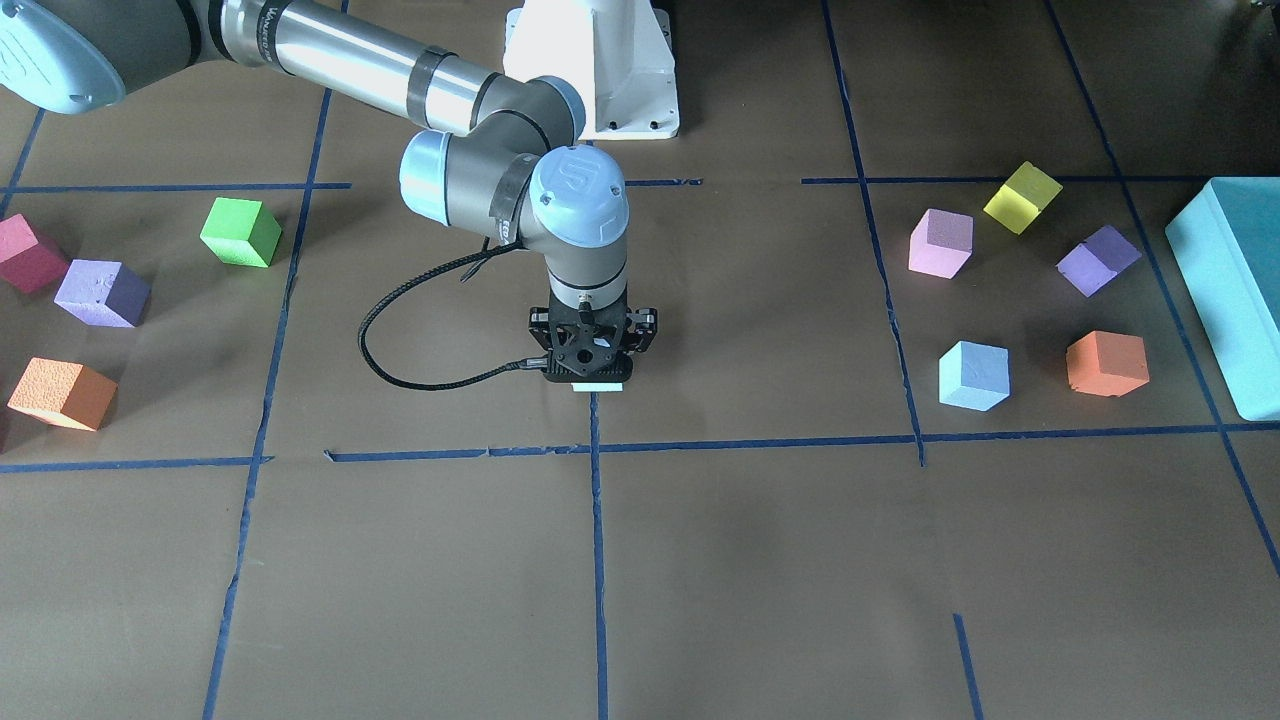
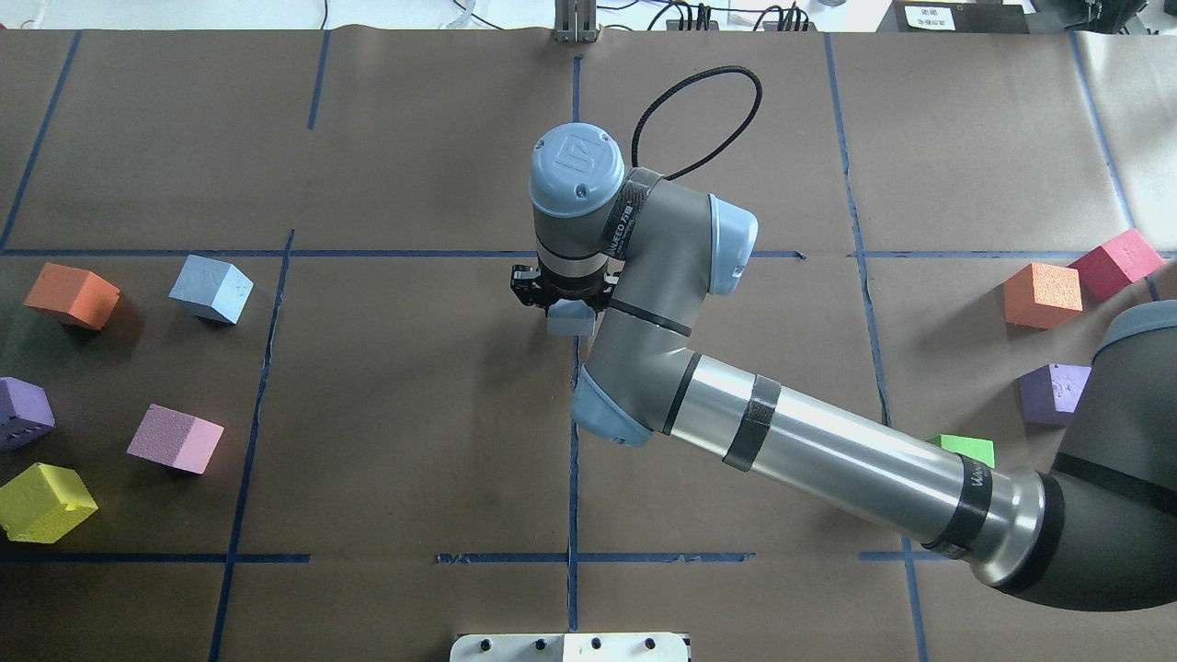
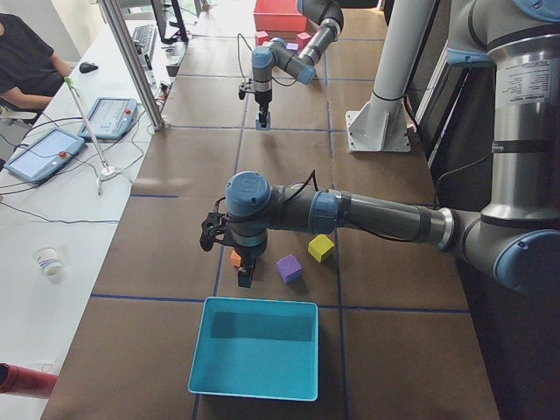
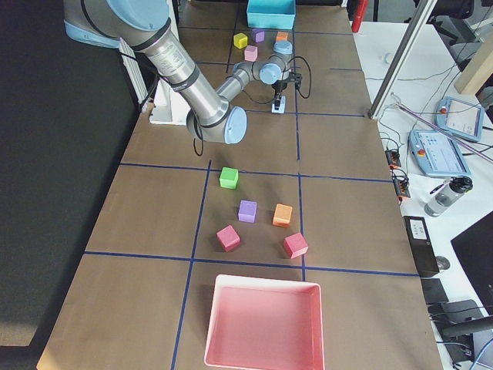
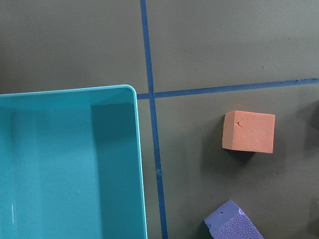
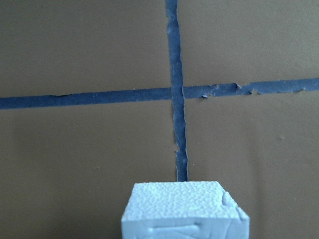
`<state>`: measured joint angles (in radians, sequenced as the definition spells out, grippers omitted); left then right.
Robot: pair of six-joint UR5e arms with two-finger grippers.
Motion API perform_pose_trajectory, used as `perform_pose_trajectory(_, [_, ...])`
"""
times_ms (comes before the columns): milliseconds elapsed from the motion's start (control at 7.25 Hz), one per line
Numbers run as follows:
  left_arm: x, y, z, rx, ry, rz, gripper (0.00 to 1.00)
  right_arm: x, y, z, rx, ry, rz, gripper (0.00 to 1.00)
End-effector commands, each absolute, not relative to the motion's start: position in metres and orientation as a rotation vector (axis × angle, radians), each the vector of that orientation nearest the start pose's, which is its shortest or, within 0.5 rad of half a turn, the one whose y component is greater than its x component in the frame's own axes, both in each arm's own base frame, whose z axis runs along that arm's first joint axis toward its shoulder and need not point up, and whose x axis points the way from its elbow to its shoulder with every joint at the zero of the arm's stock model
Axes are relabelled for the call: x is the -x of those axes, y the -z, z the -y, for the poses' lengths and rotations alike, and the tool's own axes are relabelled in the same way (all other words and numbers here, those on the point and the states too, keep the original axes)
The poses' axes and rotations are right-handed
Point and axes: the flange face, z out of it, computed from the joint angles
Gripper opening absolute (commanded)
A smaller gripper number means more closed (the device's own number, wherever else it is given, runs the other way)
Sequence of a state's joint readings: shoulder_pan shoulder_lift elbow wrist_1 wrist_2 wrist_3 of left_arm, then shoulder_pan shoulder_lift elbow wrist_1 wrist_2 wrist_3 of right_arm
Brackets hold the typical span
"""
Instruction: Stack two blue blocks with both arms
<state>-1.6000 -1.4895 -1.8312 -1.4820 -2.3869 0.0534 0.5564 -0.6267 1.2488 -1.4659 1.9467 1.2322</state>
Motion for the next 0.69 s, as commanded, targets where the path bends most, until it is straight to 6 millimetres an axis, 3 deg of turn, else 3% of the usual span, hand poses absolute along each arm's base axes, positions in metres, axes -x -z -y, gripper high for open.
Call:
perform_pose_trajectory(0, [0.0740,-0.5723,0.4546,-0.121,-0.060,-0.811,1.00,0.6289,-0.1873,0.5040,0.014,-0.070,0.801,0.49])
perform_pose_trajectory(138, [0.0740,-0.5723,0.4546,-0.121,-0.060,-0.811,1.00,0.6292,-0.1890,0.5042,0.014,-0.067,0.800,0.83])
perform_pose_trajectory(276, [0.0740,-0.5708,0.4546,-0.124,-0.061,-0.811,1.00,0.6292,-0.1876,0.5041,0.014,-0.067,0.803,0.98])
perform_pose_trajectory(552, [0.0740,-0.5708,0.4546,-0.124,-0.061,-0.811,1.00,0.6292,-0.1886,0.5041,0.014,-0.067,0.803,0.99])
